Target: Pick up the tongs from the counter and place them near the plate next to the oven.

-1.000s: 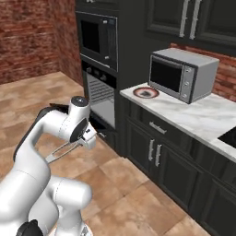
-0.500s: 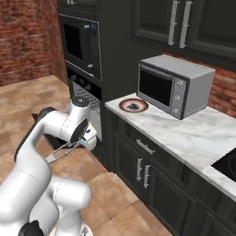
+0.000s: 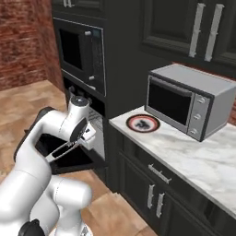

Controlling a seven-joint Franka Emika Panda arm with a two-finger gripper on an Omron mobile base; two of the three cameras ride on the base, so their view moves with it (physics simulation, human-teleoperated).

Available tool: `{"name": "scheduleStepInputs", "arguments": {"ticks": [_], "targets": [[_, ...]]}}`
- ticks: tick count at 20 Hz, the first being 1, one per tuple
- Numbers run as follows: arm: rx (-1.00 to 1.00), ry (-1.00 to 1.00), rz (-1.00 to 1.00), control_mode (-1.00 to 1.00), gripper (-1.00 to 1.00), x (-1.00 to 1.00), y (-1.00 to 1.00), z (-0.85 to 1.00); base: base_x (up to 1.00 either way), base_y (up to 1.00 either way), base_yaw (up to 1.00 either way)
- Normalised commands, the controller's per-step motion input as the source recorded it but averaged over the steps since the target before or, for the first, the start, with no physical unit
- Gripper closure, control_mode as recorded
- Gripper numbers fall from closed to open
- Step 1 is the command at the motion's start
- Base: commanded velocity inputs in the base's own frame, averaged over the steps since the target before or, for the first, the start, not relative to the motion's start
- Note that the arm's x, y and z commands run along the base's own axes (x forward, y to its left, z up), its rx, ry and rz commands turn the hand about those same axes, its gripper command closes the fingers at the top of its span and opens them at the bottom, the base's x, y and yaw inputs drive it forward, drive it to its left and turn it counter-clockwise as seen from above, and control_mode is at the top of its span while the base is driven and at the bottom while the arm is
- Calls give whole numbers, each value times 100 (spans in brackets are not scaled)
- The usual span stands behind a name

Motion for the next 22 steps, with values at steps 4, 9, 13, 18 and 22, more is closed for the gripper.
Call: {"name": "scheduleStepInputs", "arguments": {"ticks": [4,9,13,18,22], "targets": [[0,0,0,100,100,0,0,0,72,36,-35],[0,0,0,100,100,0,0,0,62,12,-39],[0,0,0,100,100,0,0,0,46,4,-53],[0,0,0,100,100,0,0,0,54,10,-45],[0,0,0,100,100,0,0,0,85,13,3]]}}
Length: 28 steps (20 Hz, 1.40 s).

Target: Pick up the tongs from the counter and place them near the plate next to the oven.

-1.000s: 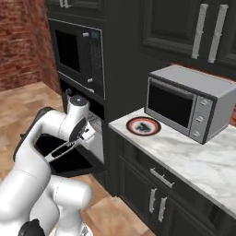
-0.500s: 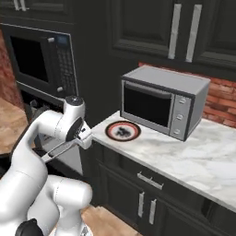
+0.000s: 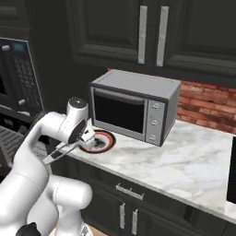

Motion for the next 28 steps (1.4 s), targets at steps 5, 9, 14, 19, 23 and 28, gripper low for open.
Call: {"name": "scheduleStepInputs", "arguments": {"ticks": [5,9,14,19,23,28], "targets": [[0,0,0,100,100,0,0,0,63,-12,2],[0,0,0,100,100,0,0,0,20,-11,0],[0,0,0,100,100,0,0,0,1,0,0],[0,0,0,100,100,0,0,0,0,0,0],[0,0,0,100,100,0,0,0,0,0,0],[0,0,0,100,100,0,0,0,0,-6,1]]}}
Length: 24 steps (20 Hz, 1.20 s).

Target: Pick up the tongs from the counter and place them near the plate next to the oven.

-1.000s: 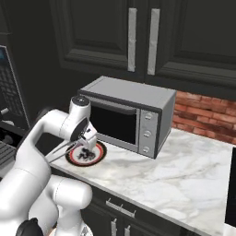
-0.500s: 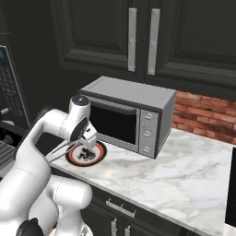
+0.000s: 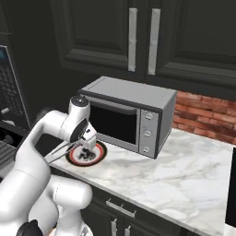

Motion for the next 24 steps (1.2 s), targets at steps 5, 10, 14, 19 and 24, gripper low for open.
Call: {"name": "scheduleStepInputs", "arguments": {"ticks": [5,10,14,19,24], "targets": [[-2,-1,15,-100,100,0,-46,-21,0,0,0],[-11,-2,4,-100,100,0,-44,-16,0,0,0],[-13,-1,0,-100,100,0,-45,-23,0,0,0],[-14,-12,-16,-100,100,-2,-36,-38,0,0,0],[-5,-2,-15,-100,100,12,-44,-23,0,0,0]]}}
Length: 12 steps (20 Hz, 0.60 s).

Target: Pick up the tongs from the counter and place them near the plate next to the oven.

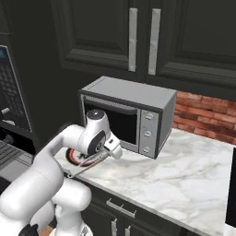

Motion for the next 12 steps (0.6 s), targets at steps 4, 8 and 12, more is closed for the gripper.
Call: {"name": "scheduleStepInputs", "arguments": {"ticks": [4,8,12], "targets": [[0,-1,-2,-100,100,3,-41,-22,0,0,0],[0,0,-2,-100,100,26,-38,-17,0,0,0],[0,0,-8,-100,100,36,-24,-13,0,0,0]]}}
